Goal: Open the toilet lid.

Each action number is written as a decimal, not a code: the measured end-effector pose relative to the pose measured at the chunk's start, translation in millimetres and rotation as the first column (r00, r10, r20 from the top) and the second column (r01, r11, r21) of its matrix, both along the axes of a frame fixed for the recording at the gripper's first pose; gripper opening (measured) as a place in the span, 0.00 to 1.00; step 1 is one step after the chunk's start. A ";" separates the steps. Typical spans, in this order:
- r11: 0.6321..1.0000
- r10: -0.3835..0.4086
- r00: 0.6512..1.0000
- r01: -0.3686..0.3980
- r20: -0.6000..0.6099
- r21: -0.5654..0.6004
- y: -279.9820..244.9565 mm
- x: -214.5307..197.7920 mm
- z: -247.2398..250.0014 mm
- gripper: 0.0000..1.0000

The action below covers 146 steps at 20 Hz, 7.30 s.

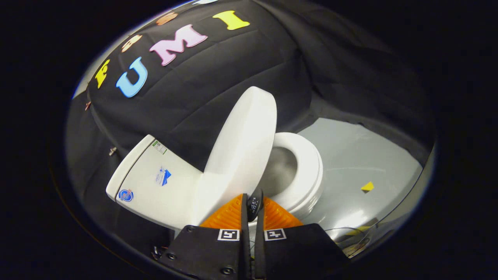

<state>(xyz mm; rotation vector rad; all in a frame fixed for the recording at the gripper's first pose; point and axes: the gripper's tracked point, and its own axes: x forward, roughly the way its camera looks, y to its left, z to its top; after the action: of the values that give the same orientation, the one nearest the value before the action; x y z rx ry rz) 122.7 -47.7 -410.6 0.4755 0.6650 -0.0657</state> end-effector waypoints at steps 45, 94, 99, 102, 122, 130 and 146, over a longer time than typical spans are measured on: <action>0.767 0.512 0.850 -0.386 0.125 -0.513 300.1 35.9 121.1 0.09; 0.895 0.316 0.758 -0.039 0.570 -0.444 88.3 -98.8 414.2 0.99; 0.897 0.319 0.762 -0.050 0.564 -0.440 90.2 -97.4 411.0 0.99; 0.892 0.330 0.758 -0.055 0.562 -0.449 92.3 -97.9 412.1 0.99; 0.897 0.336 0.759 -0.077 0.558 -0.435 105.8 -100.0 412.5 0.99; 0.893 0.341 0.762 -0.080 0.551 -0.442 107.8 -100.3 410.1 0.99; 0.891 0.341 0.762 -0.074 0.551 -0.448 106.7 -102.9 412.4 0.99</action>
<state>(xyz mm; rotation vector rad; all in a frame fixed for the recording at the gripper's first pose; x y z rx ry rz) 19.9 58.9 1.8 -0.0039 0.0335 0.1677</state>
